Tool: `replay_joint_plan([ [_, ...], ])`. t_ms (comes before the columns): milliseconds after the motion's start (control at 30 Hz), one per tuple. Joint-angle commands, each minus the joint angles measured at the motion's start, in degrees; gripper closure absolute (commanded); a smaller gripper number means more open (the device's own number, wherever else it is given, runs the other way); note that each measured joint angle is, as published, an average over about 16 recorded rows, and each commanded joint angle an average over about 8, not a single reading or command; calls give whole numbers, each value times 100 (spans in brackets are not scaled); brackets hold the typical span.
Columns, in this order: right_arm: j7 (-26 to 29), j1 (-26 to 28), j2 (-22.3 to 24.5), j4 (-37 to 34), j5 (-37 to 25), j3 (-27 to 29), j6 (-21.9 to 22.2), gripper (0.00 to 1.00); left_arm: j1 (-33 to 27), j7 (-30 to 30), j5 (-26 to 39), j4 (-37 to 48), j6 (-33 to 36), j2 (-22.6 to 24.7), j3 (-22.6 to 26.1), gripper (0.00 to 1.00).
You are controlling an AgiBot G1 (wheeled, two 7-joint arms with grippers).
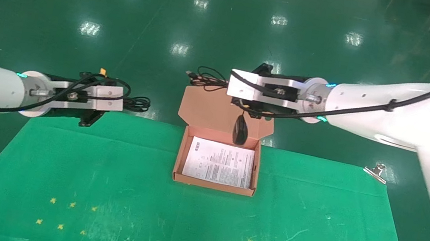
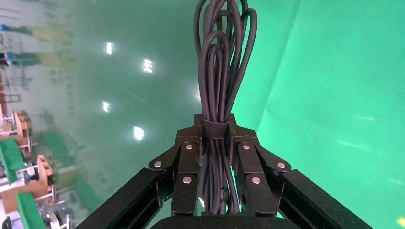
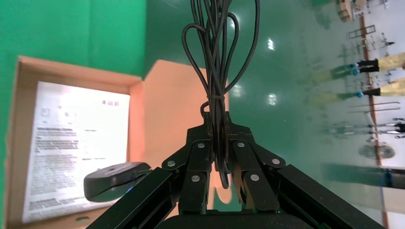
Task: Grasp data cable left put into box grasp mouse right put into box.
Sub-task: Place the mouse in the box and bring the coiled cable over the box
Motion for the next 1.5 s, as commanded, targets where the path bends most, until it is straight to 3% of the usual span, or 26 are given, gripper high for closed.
replay_joint_plan([
  [33,-109,3,-124,-188,38,-9,39,100,22,-102,52,-82,88,-55,1,100],
  [367,-383,-113,-338,-500,475,-241,152,100,126,-511,194,-553,458,-247,1,100],
  [667,-297,-189,-394,-446,1079,-899,420,100,152,-599,252,-644,491,-260,1,100],
  [900,-35,-227,-388,-685,1461,-1487,665,100,153,-607,258,-651,494,-260,1,100],
  [1200,631,-205,-392,-1561,1953,-1926,704,99,154,-608,259,-652,494,-260,1,100],
  [1233,698,-199,-394,-1629,1990,-1971,696,94,154,-608,259,-652,494,-260,1,100],
  [1433,893,-172,-396,-1822,2097,-2184,681,20,155,-608,259,-654,497,-262,2,100],
  [1500,906,-171,-375,-1820,2126,-2222,682,1,156,-607,258,-654,498,-261,1,100],
])
